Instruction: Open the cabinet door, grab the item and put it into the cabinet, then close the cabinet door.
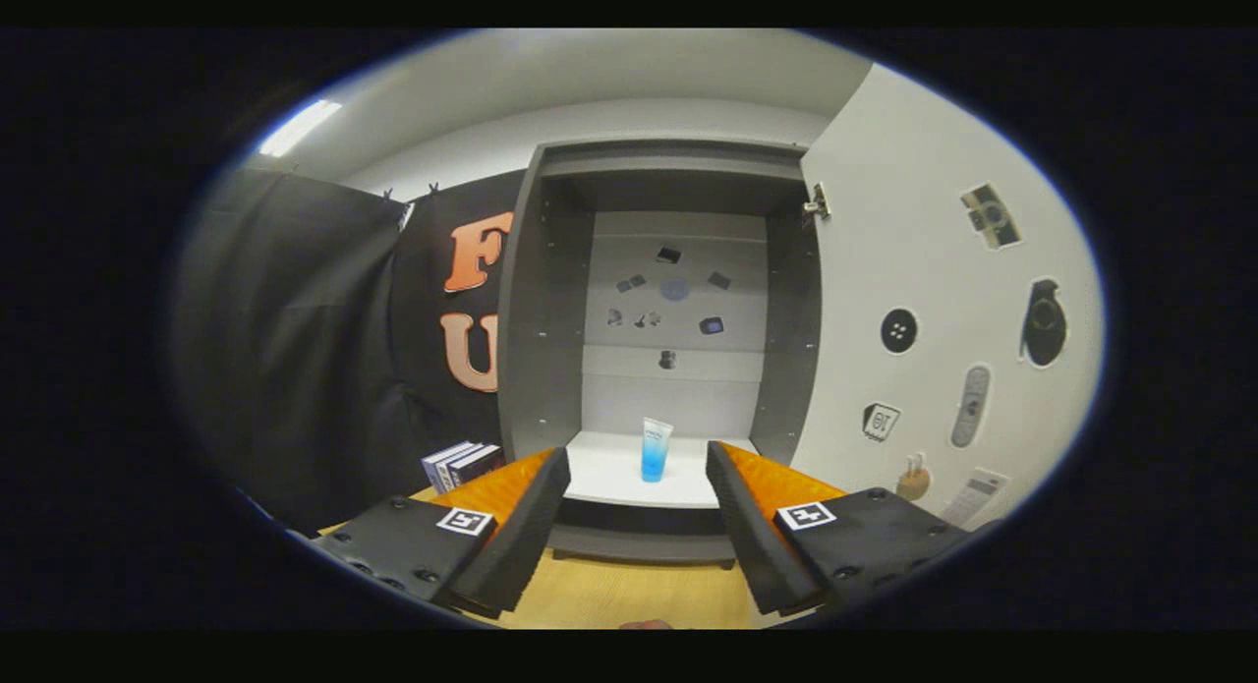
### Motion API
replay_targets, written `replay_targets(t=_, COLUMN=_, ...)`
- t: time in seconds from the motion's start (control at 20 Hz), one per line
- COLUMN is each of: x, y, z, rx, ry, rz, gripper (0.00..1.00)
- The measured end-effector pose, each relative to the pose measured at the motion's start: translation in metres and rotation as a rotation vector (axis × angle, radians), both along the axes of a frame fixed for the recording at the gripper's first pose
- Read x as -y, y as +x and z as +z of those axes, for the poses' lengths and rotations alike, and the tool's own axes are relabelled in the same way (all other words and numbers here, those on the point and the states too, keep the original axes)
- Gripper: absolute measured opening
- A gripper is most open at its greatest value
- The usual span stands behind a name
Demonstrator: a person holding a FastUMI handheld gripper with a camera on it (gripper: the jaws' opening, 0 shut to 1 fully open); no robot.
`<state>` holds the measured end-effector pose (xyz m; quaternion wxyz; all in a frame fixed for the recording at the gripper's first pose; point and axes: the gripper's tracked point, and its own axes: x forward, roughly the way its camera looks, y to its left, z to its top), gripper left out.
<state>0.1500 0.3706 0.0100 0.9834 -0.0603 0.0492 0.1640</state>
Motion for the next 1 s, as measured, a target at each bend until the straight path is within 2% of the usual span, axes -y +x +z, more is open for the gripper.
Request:
replay_targets(t=0.1, x=0.014, y=-0.032, z=0.003, rx=0.001, ry=0.01, rz=0.014, gripper=0.93)
replay_targets(t=0.5, x=0.09, y=-0.143, z=-0.007, rx=-0.068, ry=0.032, rz=0.08, gripper=0.93)
replay_targets(t=0.6, x=0.117, y=-0.164, z=-0.009, rx=-0.068, ry=0.037, rz=0.063, gripper=0.93)
replay_targets(t=0.7, x=0.146, y=-0.181, z=-0.007, rx=-0.056, ry=0.058, rz=0.017, gripper=0.93)
replay_targets(t=0.8, x=0.186, y=-0.184, z=-0.003, rx=-0.039, ry=0.07, rz=-0.08, gripper=0.93)
replay_targets(t=1.0, x=0.264, y=-0.16, z=0.006, rx=0.011, ry=0.052, rz=-0.284, gripper=0.94)
